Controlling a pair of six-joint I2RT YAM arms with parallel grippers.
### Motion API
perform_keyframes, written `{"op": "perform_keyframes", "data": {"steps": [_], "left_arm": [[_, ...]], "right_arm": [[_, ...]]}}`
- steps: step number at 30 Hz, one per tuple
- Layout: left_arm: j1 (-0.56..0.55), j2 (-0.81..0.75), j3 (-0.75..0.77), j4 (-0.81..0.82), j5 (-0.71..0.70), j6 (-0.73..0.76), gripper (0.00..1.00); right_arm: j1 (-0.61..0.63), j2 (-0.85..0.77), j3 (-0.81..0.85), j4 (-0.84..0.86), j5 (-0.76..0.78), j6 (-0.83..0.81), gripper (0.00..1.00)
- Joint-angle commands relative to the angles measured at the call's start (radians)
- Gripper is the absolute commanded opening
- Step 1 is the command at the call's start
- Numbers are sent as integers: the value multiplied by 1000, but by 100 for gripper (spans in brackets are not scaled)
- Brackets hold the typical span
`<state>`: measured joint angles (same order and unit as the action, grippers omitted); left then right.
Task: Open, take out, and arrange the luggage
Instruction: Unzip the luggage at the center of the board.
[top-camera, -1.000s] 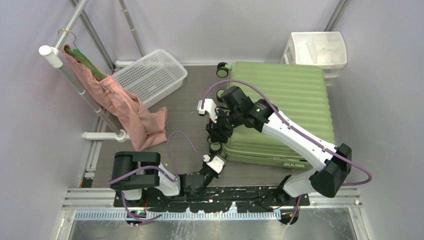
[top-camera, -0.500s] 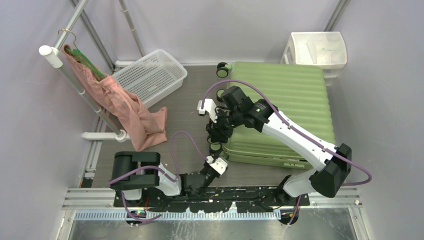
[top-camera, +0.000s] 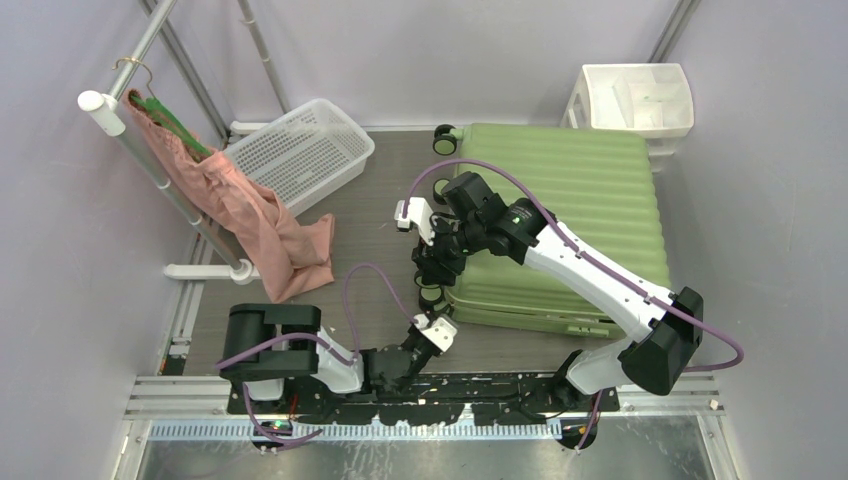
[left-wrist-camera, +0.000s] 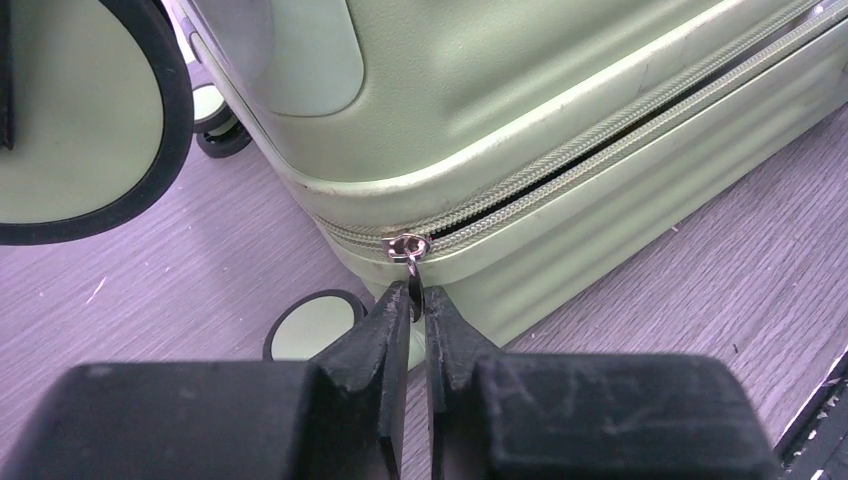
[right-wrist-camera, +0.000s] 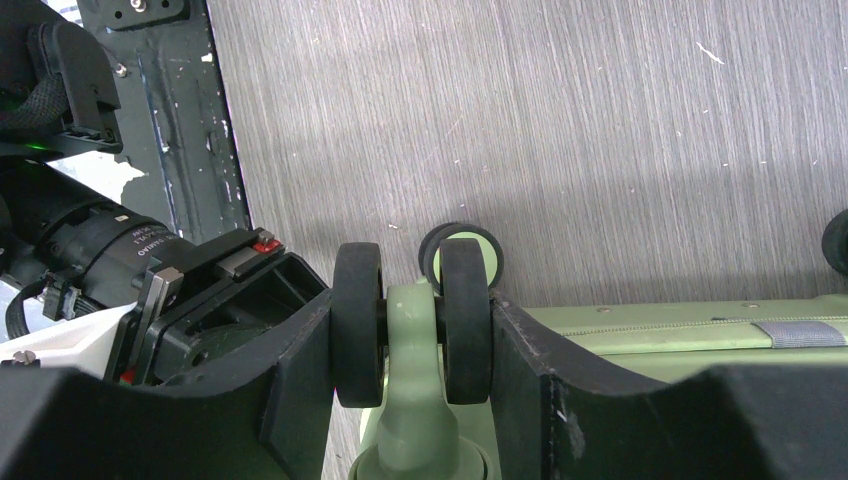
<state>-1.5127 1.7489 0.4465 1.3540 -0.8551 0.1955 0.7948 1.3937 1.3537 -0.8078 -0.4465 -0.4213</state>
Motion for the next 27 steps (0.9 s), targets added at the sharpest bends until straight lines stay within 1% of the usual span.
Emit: {"op": "perform_keyframes", "data": {"steps": [1,3,6,8,11,14,16,18,27], "left_arm": [[11,-29,19,79,-37,20,9],[11,-32,15,79,-35,19,6],[11,-35,11,79,-38,18,5],[12,-37,9,79,-42,17,5],[13,-38,9,79,-47,17,9],[18,-39,10,79,-44,17,9],[23,-40,10,79,-42,16,7],[26,-41,7,79,-37,14,0],[54,-65,-49,79,-14,-72,0]], "right_arm": [[-21,-33,25,66,-69,195,11],[-21,-33,25,65,-70,194,11],[-21,-32,25,63,-72,194,11],[-21,-32,25,62,-72,194,10],[-21,-29,27,61,-75,194,11],[-21,-29,27,61,-76,193,11],[-21,-30,25,59,-77,193,10],[-22,-31,24,59,-75,191,11],[-21,-62,2,53,-76,173,10]]}}
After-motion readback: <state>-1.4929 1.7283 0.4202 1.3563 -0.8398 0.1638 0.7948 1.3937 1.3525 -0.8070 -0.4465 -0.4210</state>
